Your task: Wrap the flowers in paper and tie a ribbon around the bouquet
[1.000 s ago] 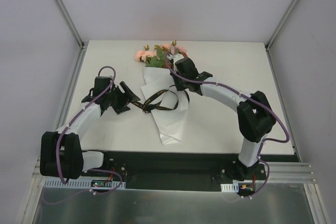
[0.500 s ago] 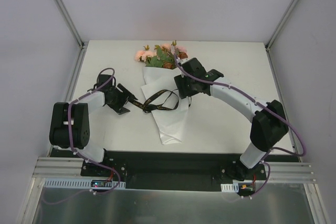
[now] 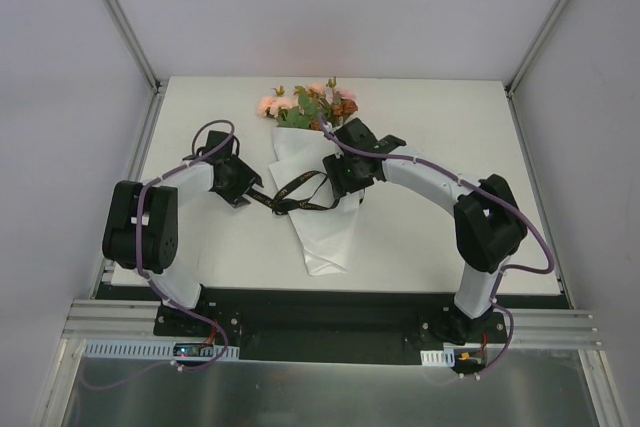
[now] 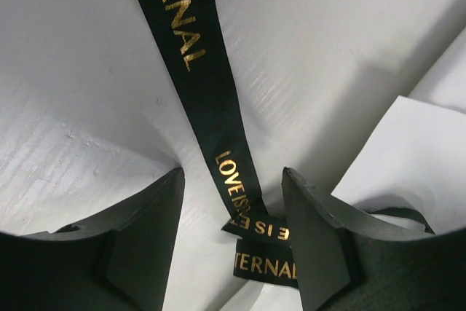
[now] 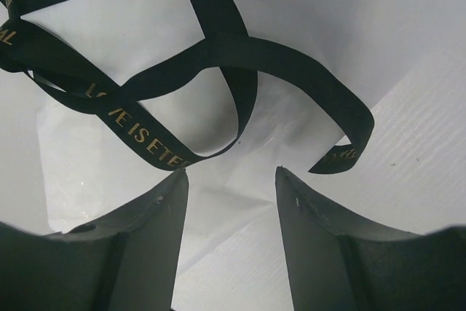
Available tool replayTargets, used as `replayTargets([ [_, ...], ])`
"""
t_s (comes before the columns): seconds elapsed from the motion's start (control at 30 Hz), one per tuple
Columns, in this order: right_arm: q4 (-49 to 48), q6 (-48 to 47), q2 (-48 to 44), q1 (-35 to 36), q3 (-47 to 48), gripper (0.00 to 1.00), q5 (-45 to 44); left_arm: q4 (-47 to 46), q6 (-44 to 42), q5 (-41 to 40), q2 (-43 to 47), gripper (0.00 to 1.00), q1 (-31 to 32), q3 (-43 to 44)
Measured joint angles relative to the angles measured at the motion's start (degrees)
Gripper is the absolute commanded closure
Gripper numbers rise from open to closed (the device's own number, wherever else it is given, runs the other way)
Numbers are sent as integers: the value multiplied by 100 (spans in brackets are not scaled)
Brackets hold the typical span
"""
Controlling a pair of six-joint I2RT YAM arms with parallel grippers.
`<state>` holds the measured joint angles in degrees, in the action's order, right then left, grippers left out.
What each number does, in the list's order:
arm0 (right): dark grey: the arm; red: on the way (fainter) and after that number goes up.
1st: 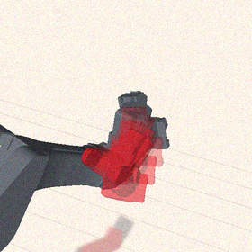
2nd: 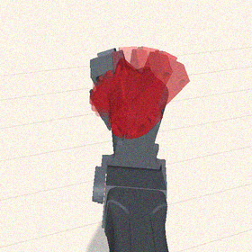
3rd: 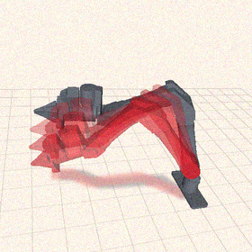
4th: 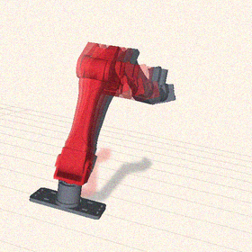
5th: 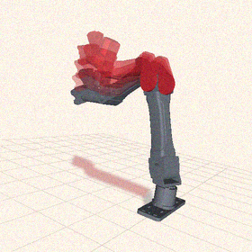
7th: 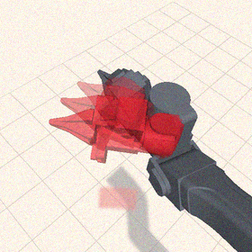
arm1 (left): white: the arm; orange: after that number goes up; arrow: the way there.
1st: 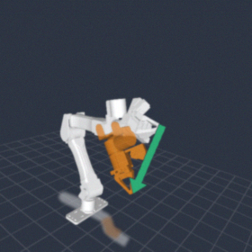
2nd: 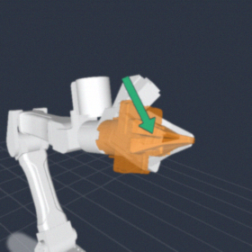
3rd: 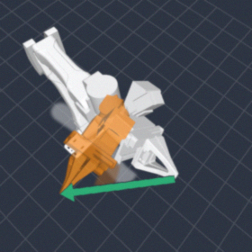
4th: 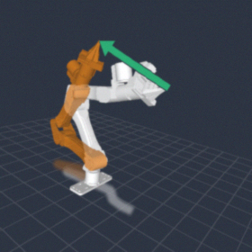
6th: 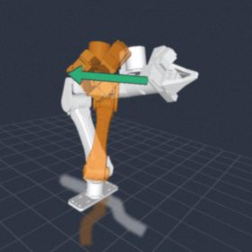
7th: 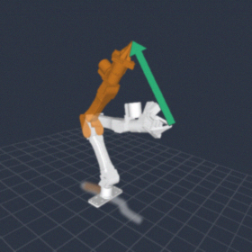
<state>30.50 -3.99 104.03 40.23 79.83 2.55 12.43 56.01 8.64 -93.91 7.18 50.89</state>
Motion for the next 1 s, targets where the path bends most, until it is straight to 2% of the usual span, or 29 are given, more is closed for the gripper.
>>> replayTargets([
  [0.17,-15,15,0,15,20,45,-83,597,81,-758,-271,48,409,498],
  [0.43,-197,37,0,28,20,46,-127,1510,321,-1252,-831,47,682,1298],
  [0.53,-275,37,17,39,20,47,-214,1996,459,-1425,-1106,55,758,1676],
  [0.73,-446,37,214,44,26,47,-278,2955,942,-1589,-1569,59,879,2291],
  [0.8,-487,35,271,46,26,48,-291,3038,1025,-1598,-1620,69,898,2356],
  [0.83,-503,35,302,48,26,48,-310,3097,1088,-1598,-1661,81,896,2409],
  [0.93,-529,33,391,48,26,52,-350,3161,1228,-1552,-1744,94,898,2518],
  [0.97,-531,28,422,48,33,57,-367,3158,1255,-1537,-1751,100,901,2527],
  [1.0,-538,15,450,48,39,60,-378,3150,1281,-1530,-1751,100,901,2527],
])
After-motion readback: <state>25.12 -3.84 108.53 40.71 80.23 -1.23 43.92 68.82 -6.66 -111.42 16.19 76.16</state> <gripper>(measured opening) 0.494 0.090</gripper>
